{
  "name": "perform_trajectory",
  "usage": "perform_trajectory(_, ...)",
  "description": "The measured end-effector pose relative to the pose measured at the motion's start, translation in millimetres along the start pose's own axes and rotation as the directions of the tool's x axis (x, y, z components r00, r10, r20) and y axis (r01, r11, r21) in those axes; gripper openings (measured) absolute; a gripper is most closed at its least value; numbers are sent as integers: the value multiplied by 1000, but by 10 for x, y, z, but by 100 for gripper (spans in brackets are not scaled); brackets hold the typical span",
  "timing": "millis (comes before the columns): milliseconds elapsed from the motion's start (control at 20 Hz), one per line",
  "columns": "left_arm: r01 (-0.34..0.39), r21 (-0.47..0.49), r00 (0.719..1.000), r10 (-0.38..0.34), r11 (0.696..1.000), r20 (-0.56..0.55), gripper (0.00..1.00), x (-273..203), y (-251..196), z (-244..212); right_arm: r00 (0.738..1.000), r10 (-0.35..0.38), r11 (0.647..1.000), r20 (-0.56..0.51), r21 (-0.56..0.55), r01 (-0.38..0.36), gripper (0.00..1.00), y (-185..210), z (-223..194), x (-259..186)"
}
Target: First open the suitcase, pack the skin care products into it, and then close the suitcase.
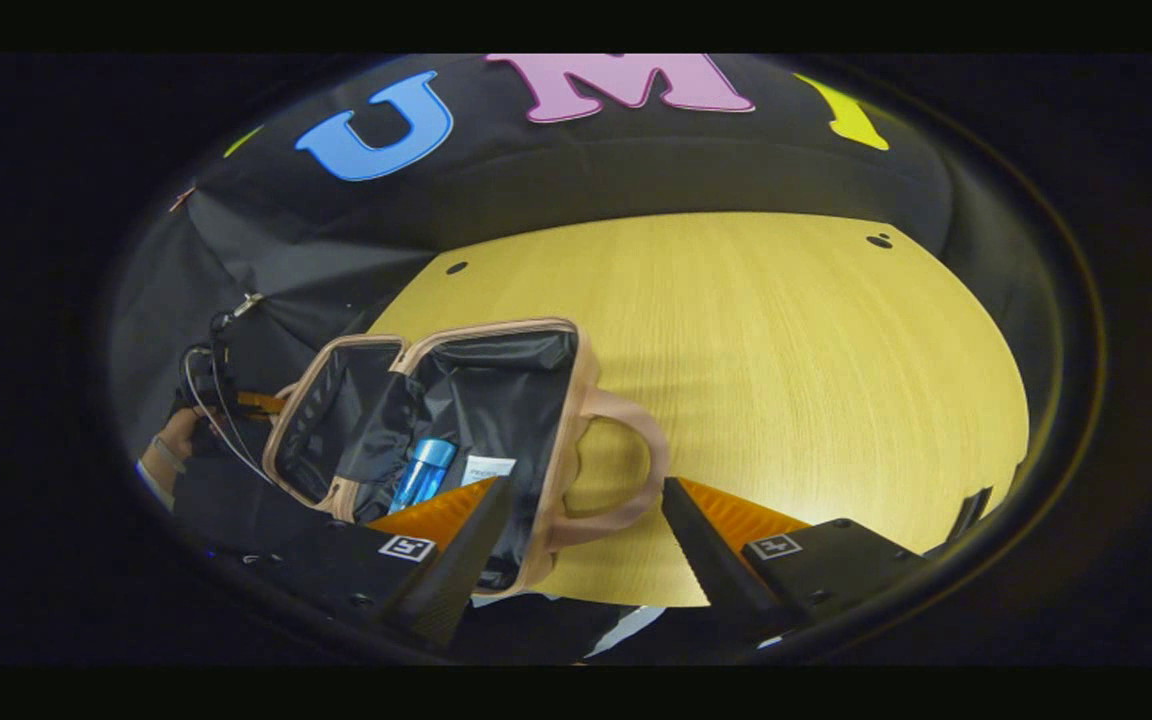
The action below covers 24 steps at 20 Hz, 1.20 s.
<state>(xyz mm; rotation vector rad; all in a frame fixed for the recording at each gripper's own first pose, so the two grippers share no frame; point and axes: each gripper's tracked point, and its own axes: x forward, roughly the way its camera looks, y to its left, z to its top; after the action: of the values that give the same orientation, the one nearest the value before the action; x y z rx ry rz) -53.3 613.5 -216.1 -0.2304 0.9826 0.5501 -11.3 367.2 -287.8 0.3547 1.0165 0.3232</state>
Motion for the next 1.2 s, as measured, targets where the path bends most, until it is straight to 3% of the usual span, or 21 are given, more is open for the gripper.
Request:
perform_trajectory(150, 33, 88, 998, -38, 996, 54, 12, -400, -204, 151, 999, 34, 999, 7, -17, -34, 97, 107, 9, 1)
perform_trajectory(200, 51, 102, 996, -58, 994, 70, 7, -581, -295, 189, 999, 46, 999, 1, -23, -46, 97, 130, -15, -8)
perform_trajectory(550, 190, 140, 958, -215, 972, 191, 3, -1784, -1015, 305, 993, 115, 991, 16, -74, -114, 96, 145, -78, -192)
perform_trajectory(650, 214, 164, 943, -247, 963, 222, 6, -2009, -1297, 291, 991, 129, 989, 28, -70, -127, 97, 71, -93, -276)
perform_trajectory(950, 333, 266, 891, -395, 904, 225, 6, -2593, -2474, 132, 990, 128, 991, 55, -54, -125, 96, -507, -136, -633)
perform_trajectory(1200, 434, 361, 852, -506, 825, 132, 6, -2627, -3688, -383, 990, 73, 997, 122, -30, -69, 96, -1235, -11, -1103)
